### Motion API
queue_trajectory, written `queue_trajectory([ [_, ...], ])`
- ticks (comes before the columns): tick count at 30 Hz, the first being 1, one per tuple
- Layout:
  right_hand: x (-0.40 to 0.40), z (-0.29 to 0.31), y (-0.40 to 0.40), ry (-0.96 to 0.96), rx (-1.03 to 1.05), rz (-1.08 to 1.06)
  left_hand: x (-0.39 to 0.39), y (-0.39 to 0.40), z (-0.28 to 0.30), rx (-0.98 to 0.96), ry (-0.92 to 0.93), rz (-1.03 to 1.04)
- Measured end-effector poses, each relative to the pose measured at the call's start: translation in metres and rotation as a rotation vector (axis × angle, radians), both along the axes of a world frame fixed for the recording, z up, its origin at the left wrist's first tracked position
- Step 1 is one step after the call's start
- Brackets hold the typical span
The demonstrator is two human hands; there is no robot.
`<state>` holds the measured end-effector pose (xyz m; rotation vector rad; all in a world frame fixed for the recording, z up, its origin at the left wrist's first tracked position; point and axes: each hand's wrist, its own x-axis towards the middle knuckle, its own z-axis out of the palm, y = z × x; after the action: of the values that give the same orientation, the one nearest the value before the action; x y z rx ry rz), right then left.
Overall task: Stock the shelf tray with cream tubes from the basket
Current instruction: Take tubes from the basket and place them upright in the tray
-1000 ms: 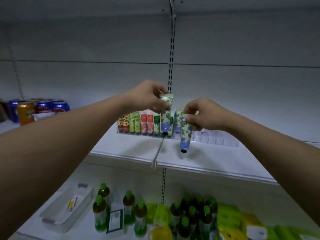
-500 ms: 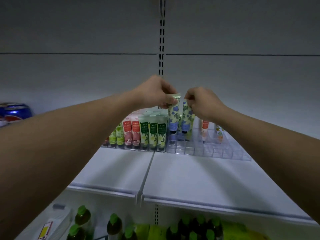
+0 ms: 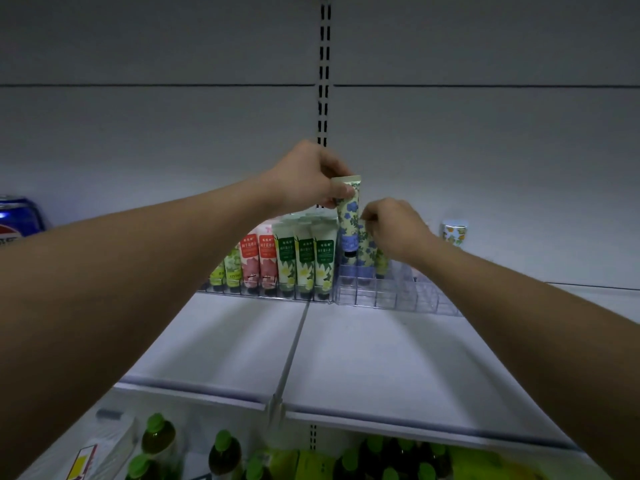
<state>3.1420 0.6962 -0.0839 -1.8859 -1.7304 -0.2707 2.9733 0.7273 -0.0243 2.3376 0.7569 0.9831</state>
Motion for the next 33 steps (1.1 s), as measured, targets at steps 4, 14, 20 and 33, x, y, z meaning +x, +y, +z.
queue_trajectory([
  [4, 0.001, 0.007, -0.006, -0.034, 0.010, -0.031, -0.004, -0.010, 0.005, 0.014, -0.001, 0.021],
  [14, -0.027, -0.003, -0.080, 0.002, -0.180, 0.079, -0.007, -0.045, 0.003, 0.076, -0.014, 0.196],
  [20, -0.043, -0.049, -0.109, 0.039, -0.356, 0.210, -0.004, -0.046, -0.011, 0.111, -0.027, 0.310],
  [33, -0.038, -0.092, -0.115, -0.018, -0.434, 0.225, 0.031, -0.032, -0.040, 0.161, 0.024, 0.409],
])
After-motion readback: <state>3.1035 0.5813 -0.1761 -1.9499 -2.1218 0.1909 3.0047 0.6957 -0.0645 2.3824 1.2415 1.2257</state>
